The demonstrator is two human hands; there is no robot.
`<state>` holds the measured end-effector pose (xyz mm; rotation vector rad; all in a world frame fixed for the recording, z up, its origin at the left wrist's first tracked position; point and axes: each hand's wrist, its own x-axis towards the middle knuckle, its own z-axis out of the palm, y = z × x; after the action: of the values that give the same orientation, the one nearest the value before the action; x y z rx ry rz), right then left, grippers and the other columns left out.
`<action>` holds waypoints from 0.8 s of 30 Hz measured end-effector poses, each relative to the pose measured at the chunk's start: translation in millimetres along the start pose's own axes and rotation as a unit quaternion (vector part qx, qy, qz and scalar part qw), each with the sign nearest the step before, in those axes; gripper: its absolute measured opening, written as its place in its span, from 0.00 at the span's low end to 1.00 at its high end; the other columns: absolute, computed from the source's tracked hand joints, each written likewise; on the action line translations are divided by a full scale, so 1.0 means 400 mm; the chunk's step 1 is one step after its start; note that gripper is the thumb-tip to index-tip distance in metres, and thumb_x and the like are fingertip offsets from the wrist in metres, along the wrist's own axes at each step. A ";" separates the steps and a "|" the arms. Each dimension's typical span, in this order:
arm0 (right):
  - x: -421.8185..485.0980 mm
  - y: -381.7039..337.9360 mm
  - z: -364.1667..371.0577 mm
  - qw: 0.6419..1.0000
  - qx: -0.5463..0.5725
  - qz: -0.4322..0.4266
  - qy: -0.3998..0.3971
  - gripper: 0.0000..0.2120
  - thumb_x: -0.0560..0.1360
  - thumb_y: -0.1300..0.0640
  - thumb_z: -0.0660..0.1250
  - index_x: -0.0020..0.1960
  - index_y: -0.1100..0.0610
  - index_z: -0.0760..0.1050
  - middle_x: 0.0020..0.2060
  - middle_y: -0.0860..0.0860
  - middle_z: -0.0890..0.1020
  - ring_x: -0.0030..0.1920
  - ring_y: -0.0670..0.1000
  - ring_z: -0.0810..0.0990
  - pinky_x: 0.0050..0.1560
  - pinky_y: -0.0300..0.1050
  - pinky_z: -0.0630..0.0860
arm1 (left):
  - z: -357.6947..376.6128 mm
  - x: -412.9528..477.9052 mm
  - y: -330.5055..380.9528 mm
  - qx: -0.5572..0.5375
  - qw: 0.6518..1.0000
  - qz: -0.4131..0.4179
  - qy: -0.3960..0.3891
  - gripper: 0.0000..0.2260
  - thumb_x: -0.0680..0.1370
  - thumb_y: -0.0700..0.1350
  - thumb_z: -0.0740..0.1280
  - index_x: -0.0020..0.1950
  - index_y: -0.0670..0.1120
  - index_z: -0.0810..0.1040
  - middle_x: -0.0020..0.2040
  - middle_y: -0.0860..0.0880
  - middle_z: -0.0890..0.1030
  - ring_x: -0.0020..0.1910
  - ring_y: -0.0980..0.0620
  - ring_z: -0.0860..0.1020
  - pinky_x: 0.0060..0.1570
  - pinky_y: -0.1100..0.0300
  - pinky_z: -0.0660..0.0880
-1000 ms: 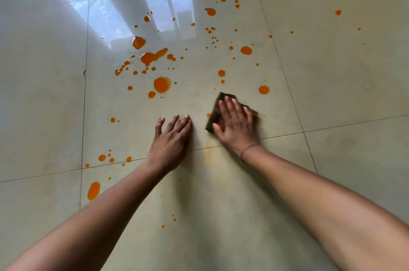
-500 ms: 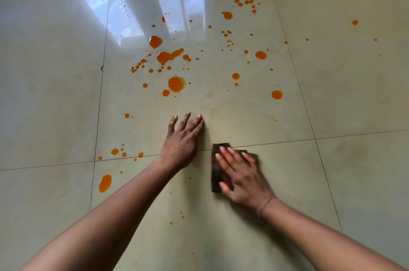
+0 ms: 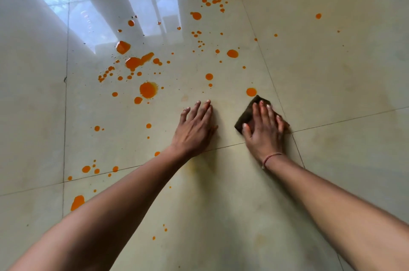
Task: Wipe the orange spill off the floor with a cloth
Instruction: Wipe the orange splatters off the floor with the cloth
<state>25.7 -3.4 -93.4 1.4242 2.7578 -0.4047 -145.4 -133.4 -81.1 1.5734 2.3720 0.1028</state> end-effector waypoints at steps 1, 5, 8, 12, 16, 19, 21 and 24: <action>-0.031 -0.015 0.010 1.000 -0.003 -0.030 -0.002 0.34 0.73 0.41 0.51 0.76 0.55 0.60 0.75 0.54 0.63 0.75 0.53 0.59 0.71 0.56 0.54 | 0.003 0.019 0.001 -0.004 1.000 0.008 0.006 0.27 0.82 0.56 0.48 0.78 0.44 0.53 0.79 0.47 0.52 0.78 0.46 0.50 0.74 0.49 0.49; -0.177 0.083 0.005 0.979 -0.020 -0.197 -0.041 0.34 0.73 0.41 0.55 0.75 0.54 0.61 0.74 0.53 0.64 0.73 0.53 0.64 0.70 0.54 0.56 | 0.021 0.049 0.004 -0.023 1.000 0.007 0.008 0.28 0.82 0.57 0.50 0.78 0.43 0.54 0.78 0.46 0.56 0.77 0.45 0.53 0.72 0.50 0.50; 0.048 0.097 -0.021 1.000 0.003 -0.007 0.019 0.36 0.72 0.39 0.49 0.75 0.56 0.61 0.75 0.55 0.63 0.75 0.54 0.60 0.70 0.54 0.54 | 0.042 0.042 0.006 -0.033 0.999 0.003 0.015 0.28 0.82 0.56 0.50 0.78 0.43 0.54 0.78 0.47 0.56 0.77 0.46 0.52 0.73 0.51 0.46; 0.129 -0.088 0.022 0.998 0.007 -0.057 0.011 0.34 0.72 0.41 0.51 0.74 0.56 0.63 0.74 0.56 0.65 0.74 0.55 0.62 0.70 0.55 0.55 | 0.050 0.048 -0.001 -0.015 0.999 0.009 0.027 0.28 0.81 0.55 0.49 0.77 0.42 0.59 0.77 0.45 0.61 0.76 0.44 0.58 0.72 0.51 0.49; -0.019 0.055 0.006 0.976 -0.006 -0.219 -0.018 0.34 0.72 0.43 0.56 0.75 0.53 0.61 0.74 0.51 0.64 0.73 0.52 0.63 0.68 0.55 0.59 | 0.043 0.040 -0.009 -0.025 0.999 0.037 0.020 0.31 0.79 0.57 0.50 0.77 0.41 0.56 0.78 0.44 0.58 0.77 0.44 0.55 0.74 0.51 0.46; 0.138 0.075 -0.022 0.999 0.001 -0.053 0.011 0.36 0.71 0.41 0.51 0.75 0.55 0.61 0.75 0.54 0.63 0.74 0.54 0.61 0.70 0.53 0.55 | 0.049 0.041 -0.016 -0.028 0.998 0.049 0.028 0.33 0.77 0.57 0.51 0.77 0.40 0.56 0.78 0.44 0.57 0.77 0.44 0.54 0.74 0.51 0.44; 0.166 -0.041 -0.004 0.999 0.027 -0.026 0.014 0.36 0.71 0.41 0.51 0.75 0.56 0.62 0.74 0.55 0.65 0.74 0.55 0.61 0.70 0.53 0.53 | 0.049 0.040 -0.015 -0.038 0.998 0.049 0.031 0.31 0.76 0.54 0.51 0.77 0.40 0.58 0.77 0.44 0.59 0.76 0.43 0.56 0.73 0.51 0.46; -0.013 -0.076 0.039 0.980 -0.008 -0.198 -0.030 0.34 0.71 0.44 0.56 0.75 0.54 0.62 0.74 0.54 0.66 0.74 0.53 0.62 0.70 0.53 0.56 | 0.044 0.040 -0.020 -0.094 0.994 0.036 0.038 0.28 0.78 0.48 0.49 0.76 0.39 0.58 0.77 0.43 0.59 0.77 0.44 0.55 0.74 0.52 0.46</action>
<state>2.7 -28.1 -101.0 0.8346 2.9781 -0.4194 -153.3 -123.9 -102.7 1.5892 2.2857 0.3955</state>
